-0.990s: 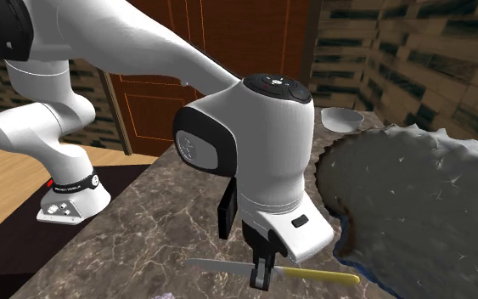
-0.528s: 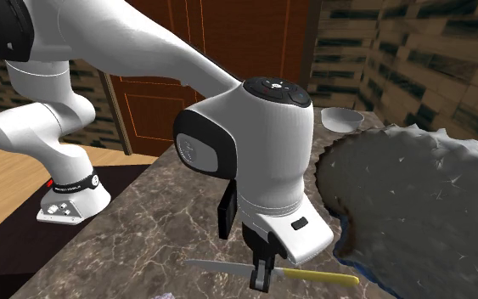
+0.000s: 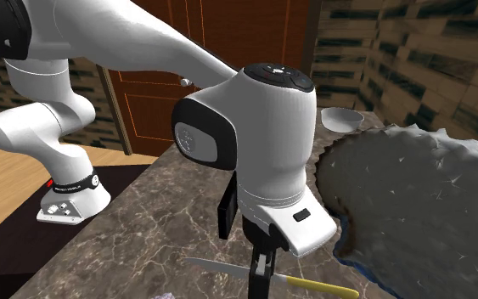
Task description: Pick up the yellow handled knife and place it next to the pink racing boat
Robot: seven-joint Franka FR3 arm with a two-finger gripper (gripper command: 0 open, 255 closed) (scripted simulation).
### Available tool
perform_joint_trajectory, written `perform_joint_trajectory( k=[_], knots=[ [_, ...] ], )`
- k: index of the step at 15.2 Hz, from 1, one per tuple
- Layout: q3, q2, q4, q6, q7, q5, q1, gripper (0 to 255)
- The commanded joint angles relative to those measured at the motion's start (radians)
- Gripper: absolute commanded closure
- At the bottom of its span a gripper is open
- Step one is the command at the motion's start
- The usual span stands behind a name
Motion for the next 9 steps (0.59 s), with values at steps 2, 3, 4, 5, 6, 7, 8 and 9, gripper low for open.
perform_joint_trajectory(
  k=[2, 3, 4, 5, 6, 7, 8, 9],
  knots=[
    [-0.003, -0.035, 0.038, -0.073, 0.003, -0.005, 0.001, 0],
    [-0.003, -0.035, 0.038, -0.073, 0.003, -0.005, 0.001, 0],
    [-0.003, -0.035, 0.038, -0.073, 0.003, -0.005, 0.001, 0],
    [-0.003, -0.035, 0.038, -0.073, 0.003, -0.005, 0.001, 0],
    [-0.003, -0.035, 0.038, -0.073, 0.003, -0.005, 0.001, 0],
    [-0.003, -0.035, 0.038, -0.073, 0.003, -0.005, 0.001, 0],
    [-0.003, -0.035, 0.038, -0.073, 0.003, -0.005, 0.001, 0],
    [-0.003, -0.035, 0.038, -0.073, 0.003, -0.005, 0.001, 0]
  ],
)
